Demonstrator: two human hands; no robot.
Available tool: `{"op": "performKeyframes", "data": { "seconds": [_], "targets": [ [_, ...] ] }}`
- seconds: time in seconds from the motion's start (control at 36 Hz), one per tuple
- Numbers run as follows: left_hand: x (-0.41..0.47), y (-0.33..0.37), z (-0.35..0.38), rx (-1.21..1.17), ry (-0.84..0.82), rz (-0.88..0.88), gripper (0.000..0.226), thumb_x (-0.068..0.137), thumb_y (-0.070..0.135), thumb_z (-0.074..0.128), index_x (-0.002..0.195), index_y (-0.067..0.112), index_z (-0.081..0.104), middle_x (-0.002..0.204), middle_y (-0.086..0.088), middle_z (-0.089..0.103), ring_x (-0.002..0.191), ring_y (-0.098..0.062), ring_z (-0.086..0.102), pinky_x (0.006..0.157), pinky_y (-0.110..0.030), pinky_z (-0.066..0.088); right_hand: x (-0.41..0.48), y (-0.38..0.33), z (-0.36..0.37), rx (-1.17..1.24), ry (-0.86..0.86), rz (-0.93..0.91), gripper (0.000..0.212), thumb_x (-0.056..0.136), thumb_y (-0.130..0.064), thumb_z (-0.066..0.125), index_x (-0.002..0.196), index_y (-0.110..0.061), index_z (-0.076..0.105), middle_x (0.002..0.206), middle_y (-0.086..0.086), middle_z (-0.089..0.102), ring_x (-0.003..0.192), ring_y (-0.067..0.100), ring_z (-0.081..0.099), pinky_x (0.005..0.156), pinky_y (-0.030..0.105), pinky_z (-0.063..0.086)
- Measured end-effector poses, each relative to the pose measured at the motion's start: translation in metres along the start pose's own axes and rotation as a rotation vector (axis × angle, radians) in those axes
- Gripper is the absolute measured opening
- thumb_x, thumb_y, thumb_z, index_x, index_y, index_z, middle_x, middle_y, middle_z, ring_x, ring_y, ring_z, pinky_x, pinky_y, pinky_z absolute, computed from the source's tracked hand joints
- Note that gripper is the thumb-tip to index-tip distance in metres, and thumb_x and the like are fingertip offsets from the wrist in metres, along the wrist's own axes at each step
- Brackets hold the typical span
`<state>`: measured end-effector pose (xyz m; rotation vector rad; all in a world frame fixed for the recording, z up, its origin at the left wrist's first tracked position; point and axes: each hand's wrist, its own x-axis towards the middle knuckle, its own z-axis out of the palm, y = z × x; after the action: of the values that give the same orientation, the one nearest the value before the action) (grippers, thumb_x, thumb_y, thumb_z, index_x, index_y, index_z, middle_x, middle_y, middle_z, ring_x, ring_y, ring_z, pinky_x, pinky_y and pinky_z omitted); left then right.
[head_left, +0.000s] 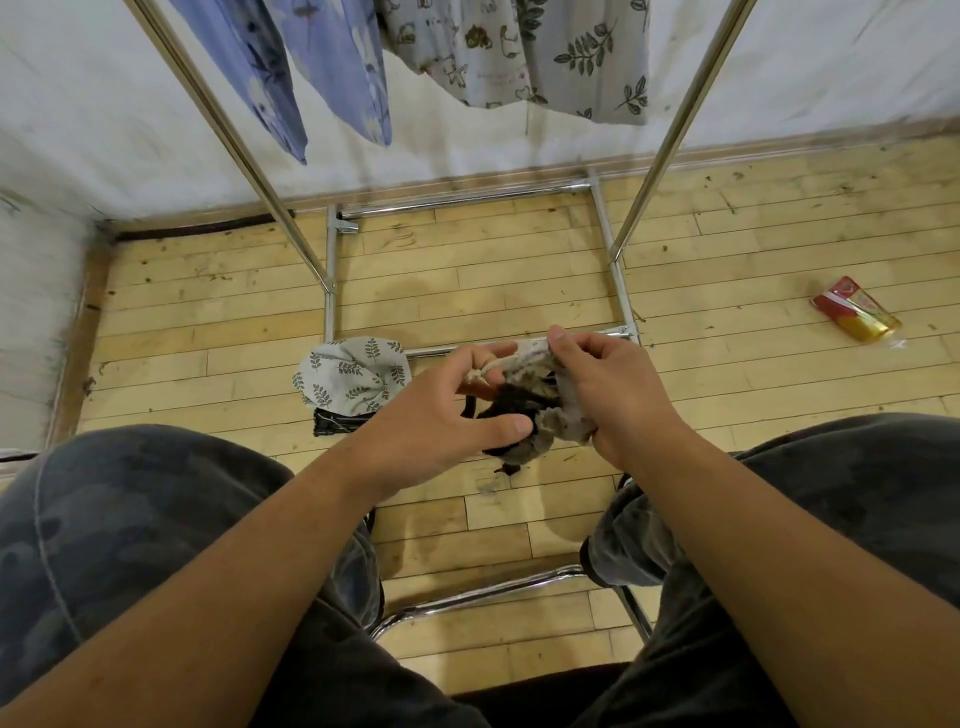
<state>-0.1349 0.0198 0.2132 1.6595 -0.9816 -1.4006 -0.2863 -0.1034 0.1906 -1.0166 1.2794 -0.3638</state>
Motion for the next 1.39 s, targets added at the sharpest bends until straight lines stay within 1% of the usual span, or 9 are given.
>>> {"op": "performKeyframes", "data": {
  "seconds": [0.11, 0.25, 0.53, 0.67, 0.92, 1.06, 1.14, 1.22, 1.39],
  "targets": [
    [-0.001, 0.003, 0.000, -0.032, -0.014, 0.044, 0.049, 0.081, 0.024, 0.088, 0.113, 0.022, 0.051, 0.145, 0.035, 0.046, 0.132, -0.002, 0.052, 0.096, -0.040, 0.058, 0.001, 0.003, 0.001, 0.005, -0.002, -0.011, 0.029, 0.094, -0.044, 0.072, 0.096, -0.016, 0.077, 0.096, 0.007, 0.079, 0.092, 0.028, 0.077, 0.077, 0.053, 0.065],
    [-0.002, 0.008, 0.004, -0.055, 0.059, 0.065, 0.038, 0.089, 0.017, 0.080, 0.115, 0.015, 0.053, 0.134, 0.026, 0.059, 0.122, -0.005, 0.061, 0.081, -0.035, 0.064, 0.000, 0.003, 0.003, 0.003, -0.039, -0.013, 0.030, 0.094, -0.043, 0.073, 0.096, -0.014, 0.076, 0.095, 0.010, 0.079, 0.090, 0.029, 0.078, 0.076, 0.055, 0.064],
    [-0.001, 0.012, 0.003, -0.092, 0.223, 0.057, 0.017, 0.095, 0.017, 0.073, 0.103, 0.025, 0.061, 0.125, 0.021, 0.066, 0.112, -0.006, 0.069, 0.077, -0.036, 0.065, -0.004, 0.000, 0.002, 0.098, -0.153, -0.050, 0.019, 0.093, -0.026, 0.075, 0.107, -0.015, 0.069, 0.110, 0.022, 0.074, 0.089, 0.038, 0.077, 0.067, 0.047, 0.062],
    [-0.003, 0.011, 0.002, 0.263, 0.342, 0.162, 0.029, 0.094, 0.024, 0.073, 0.086, 0.016, 0.046, 0.112, 0.007, 0.058, 0.103, -0.003, 0.058, 0.078, -0.009, 0.048, -0.002, 0.000, 0.002, 0.107, -0.207, -0.053, 0.020, 0.096, -0.018, 0.072, 0.116, -0.017, 0.070, 0.114, 0.022, 0.072, 0.092, 0.036, 0.077, 0.072, 0.045, 0.062],
    [-0.013, 0.015, -0.001, 0.245, 0.451, 0.124, 0.031, 0.096, 0.035, 0.070, 0.081, 0.021, 0.046, 0.080, -0.005, 0.059, 0.068, -0.022, 0.057, 0.063, -0.034, 0.048, -0.006, 0.002, 0.007, 0.041, -0.494, -0.217, 0.053, 0.096, 0.011, 0.059, 0.135, -0.023, 0.068, 0.135, 0.004, 0.069, 0.126, 0.024, 0.065, 0.104, 0.046, 0.054],
    [-0.016, 0.022, -0.003, 0.178, 0.482, 0.122, 0.023, 0.096, 0.034, 0.071, 0.086, 0.026, 0.052, 0.078, -0.013, 0.067, 0.076, -0.037, 0.066, 0.068, -0.052, 0.056, -0.010, -0.002, 0.007, -0.017, -0.552, -0.244, 0.056, 0.094, 0.008, 0.066, 0.141, -0.022, 0.062, 0.122, 0.013, 0.074, 0.115, 0.029, 0.071, 0.095, 0.046, 0.059],
    [-0.018, 0.022, -0.005, 0.180, 0.469, 0.112, 0.016, 0.096, 0.034, 0.070, 0.090, 0.031, 0.055, 0.085, -0.006, 0.070, 0.078, -0.030, 0.071, 0.071, -0.053, 0.059, -0.013, -0.001, 0.010, -0.076, -0.593, -0.266, 0.058, 0.091, 0.004, 0.072, 0.140, -0.024, 0.060, 0.121, 0.015, 0.073, 0.113, 0.028, 0.072, 0.094, 0.048, 0.060],
    [-0.021, 0.021, -0.005, 0.227, 0.441, 0.109, 0.014, 0.096, 0.036, 0.069, 0.094, 0.035, 0.056, 0.085, 0.006, 0.068, 0.080, -0.011, 0.068, 0.071, -0.037, 0.059, -0.014, 0.000, 0.012, -0.157, -0.550, -0.307, 0.062, 0.084, -0.005, 0.083, 0.136, -0.032, 0.063, 0.122, 0.005, 0.073, 0.116, 0.019, 0.070, 0.094, 0.041, 0.061],
    [-0.027, 0.021, -0.006, 0.222, 0.271, 0.098, 0.035, 0.092, 0.022, 0.075, 0.114, 0.038, 0.052, 0.108, 0.009, 0.059, 0.093, 0.006, 0.066, 0.075, -0.016, 0.056, -0.016, -0.006, 0.010, -0.241, -0.440, -0.363, 0.034, 0.086, -0.014, 0.084, 0.114, -0.029, 0.072, 0.101, -0.002, 0.078, 0.099, 0.017, 0.074, 0.083, 0.037, 0.063]
  ]
}}
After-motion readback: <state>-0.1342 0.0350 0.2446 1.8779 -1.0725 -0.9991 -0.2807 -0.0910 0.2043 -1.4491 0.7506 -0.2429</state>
